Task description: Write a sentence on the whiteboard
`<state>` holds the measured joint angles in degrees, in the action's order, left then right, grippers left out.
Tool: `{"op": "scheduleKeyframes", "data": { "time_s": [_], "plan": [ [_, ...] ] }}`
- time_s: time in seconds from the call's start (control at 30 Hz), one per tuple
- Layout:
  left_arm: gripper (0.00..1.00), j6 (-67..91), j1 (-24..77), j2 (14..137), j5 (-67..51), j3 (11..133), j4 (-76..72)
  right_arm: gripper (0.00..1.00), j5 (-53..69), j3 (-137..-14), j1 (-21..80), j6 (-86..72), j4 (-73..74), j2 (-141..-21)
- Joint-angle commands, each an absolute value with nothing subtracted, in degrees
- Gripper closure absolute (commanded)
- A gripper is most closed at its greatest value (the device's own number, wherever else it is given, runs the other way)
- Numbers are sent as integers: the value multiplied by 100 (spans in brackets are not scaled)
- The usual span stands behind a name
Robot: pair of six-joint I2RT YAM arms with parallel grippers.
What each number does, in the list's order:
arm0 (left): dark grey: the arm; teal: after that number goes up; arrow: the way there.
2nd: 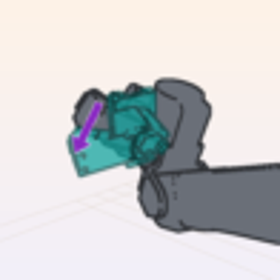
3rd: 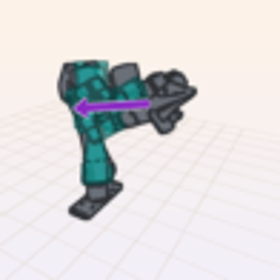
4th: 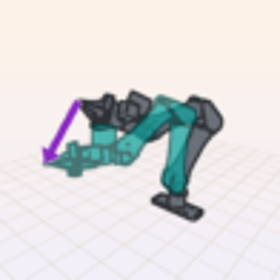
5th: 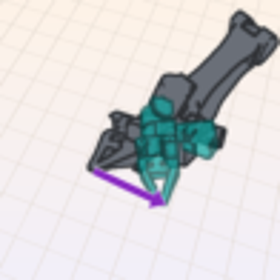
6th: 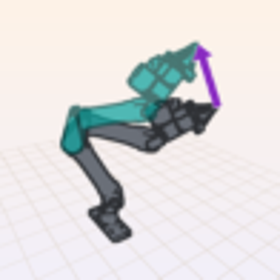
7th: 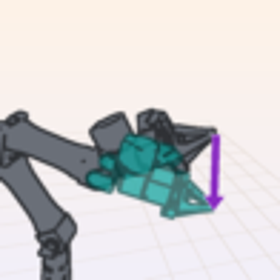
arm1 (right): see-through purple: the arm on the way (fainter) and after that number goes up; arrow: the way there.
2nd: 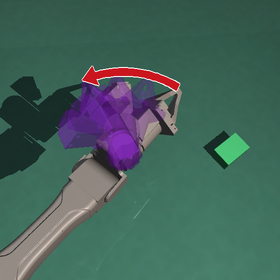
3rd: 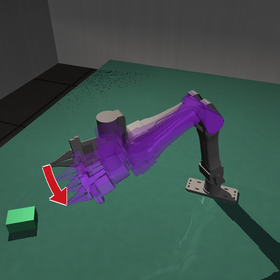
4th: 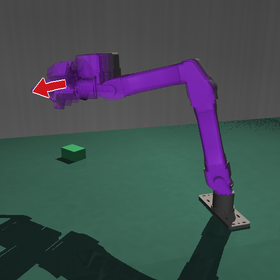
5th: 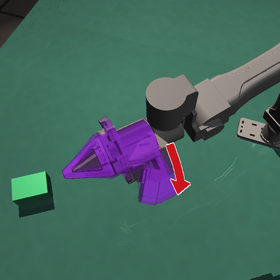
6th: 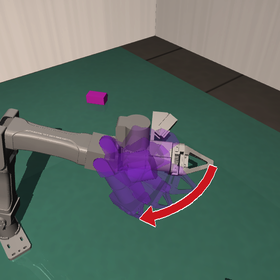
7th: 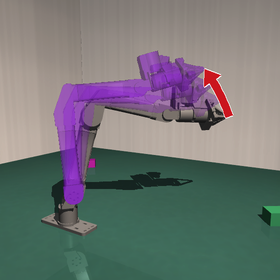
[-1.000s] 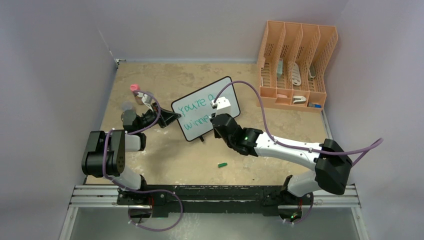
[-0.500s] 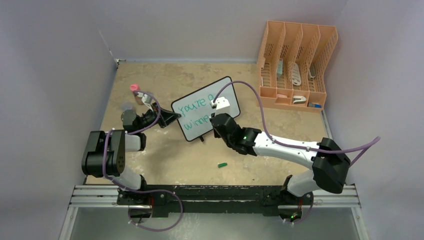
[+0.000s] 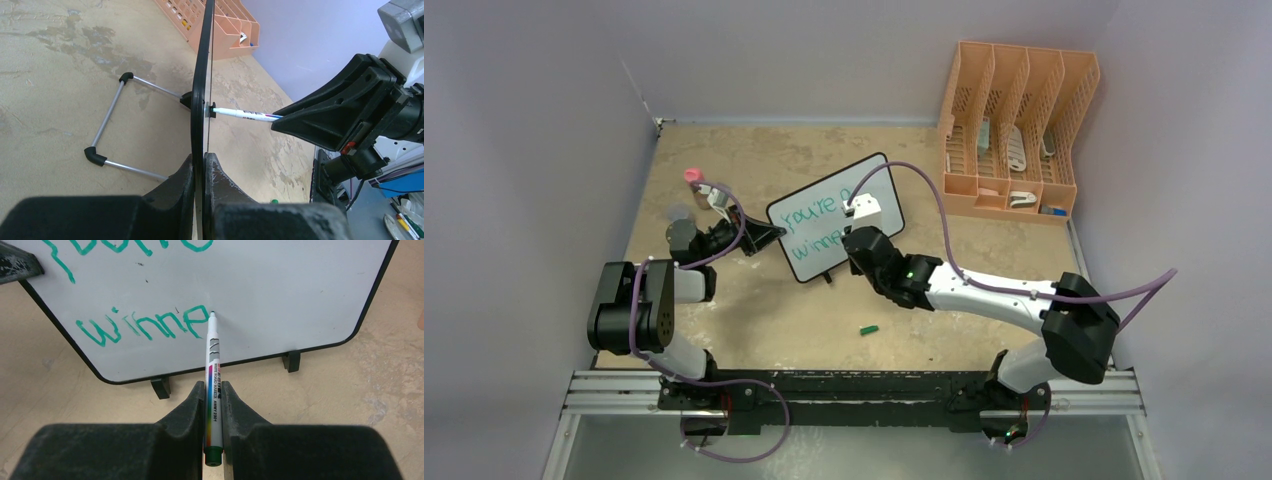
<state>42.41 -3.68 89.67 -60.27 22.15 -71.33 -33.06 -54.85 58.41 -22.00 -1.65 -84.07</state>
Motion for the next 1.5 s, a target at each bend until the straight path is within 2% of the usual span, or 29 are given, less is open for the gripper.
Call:
{"op": "scheduleKeyframes", "data": {
  "time_s": [0.0, 1.47],
  "plan": [
    [100, 4131, -396, 8826, -6080, 2301, -7282, 100, -3489, -5792, 5801, -2127, -422, -8352],
    [100, 4117, -396, 8824, -6073, 2320, -7260, 100, -3139, -5468, 5774, -2534, 216, -8445]
  ]
}}
